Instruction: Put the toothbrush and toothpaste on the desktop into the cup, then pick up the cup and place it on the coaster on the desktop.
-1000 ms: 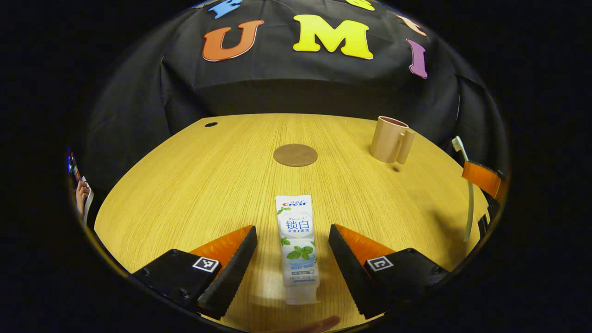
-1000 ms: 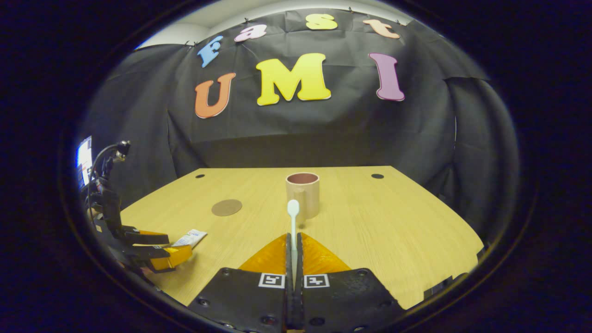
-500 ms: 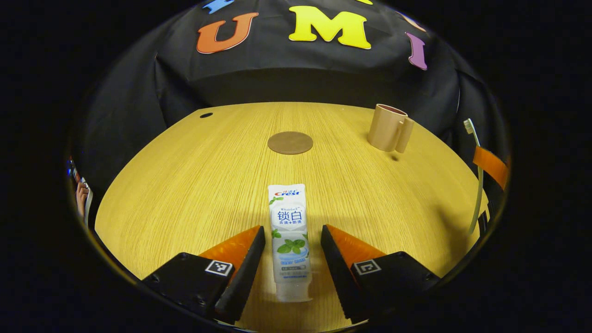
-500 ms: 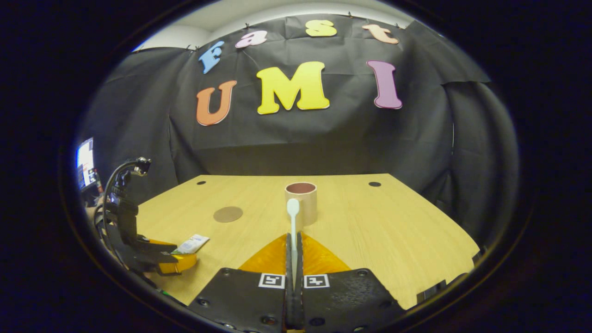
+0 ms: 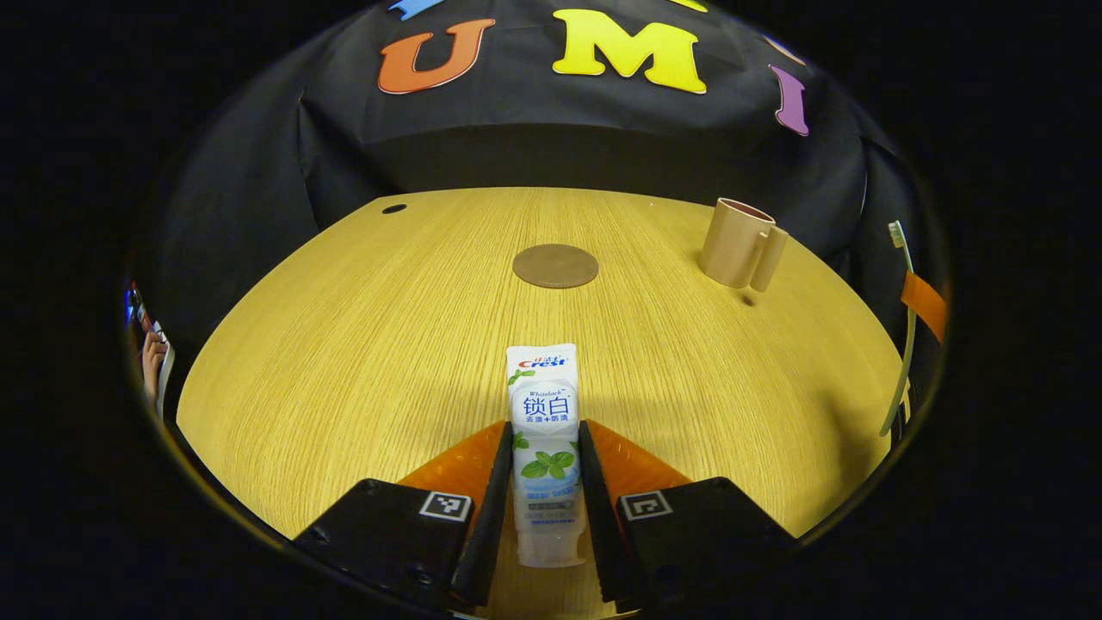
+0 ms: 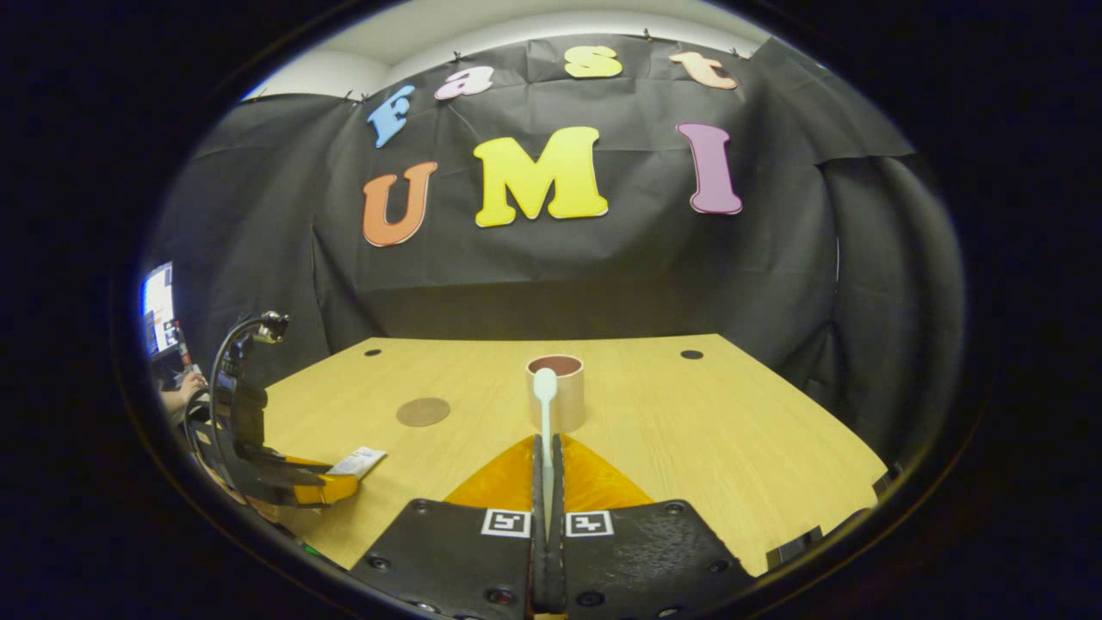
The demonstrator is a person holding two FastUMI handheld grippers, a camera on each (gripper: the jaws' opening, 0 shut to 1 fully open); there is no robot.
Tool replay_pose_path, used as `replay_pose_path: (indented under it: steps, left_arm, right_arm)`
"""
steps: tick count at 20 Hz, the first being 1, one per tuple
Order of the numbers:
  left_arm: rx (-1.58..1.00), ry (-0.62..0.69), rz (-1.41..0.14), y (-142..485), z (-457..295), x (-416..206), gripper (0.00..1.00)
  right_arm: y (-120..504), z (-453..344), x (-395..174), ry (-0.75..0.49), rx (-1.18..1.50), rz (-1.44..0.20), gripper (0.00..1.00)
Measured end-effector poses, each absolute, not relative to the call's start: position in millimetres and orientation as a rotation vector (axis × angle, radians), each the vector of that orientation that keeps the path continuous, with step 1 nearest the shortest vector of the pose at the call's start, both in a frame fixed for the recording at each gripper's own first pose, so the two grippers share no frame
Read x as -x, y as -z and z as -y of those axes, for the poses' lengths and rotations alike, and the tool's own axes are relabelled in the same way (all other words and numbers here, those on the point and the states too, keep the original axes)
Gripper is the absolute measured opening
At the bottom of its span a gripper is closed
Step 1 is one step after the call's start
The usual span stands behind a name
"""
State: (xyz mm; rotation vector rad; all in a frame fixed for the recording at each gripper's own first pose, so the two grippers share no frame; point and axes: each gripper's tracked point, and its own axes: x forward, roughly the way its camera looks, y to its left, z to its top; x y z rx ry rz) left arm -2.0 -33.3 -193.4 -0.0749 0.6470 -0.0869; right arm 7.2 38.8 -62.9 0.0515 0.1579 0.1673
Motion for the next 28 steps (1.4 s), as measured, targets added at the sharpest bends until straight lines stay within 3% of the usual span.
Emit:
replay_pose_path:
  steps: [13, 16, 22, 28]
  left_arm:
    - [0.059, 0.139, -0.212, 82.4, 54.2, -3.0, 0.44]
    - [0.007, 0.127, -0.105, 54.1, 55.5, -7.2, 0.31]
    - [0.062, 0.21, -0.291, 96.8, 77.1, -16.3, 0.31]
    - [0.087, 0.207, -0.289, 98.0, 70.6, -17.2, 0.32]
  right_arm:
    - [39.5, -45.7, -25.6, -0.176, -0.059, -0.107, 0.0]
    - [31.3, -43.2, -37.9, -0.164, -0.061, -0.089, 0.0]
    - [33.1, -42.9, -52.3, -0.164, -0.083, -0.096, 0.0]
    - [34.4, -35.1, -52.6, -0.156, -0.095, -0.091, 0.0]
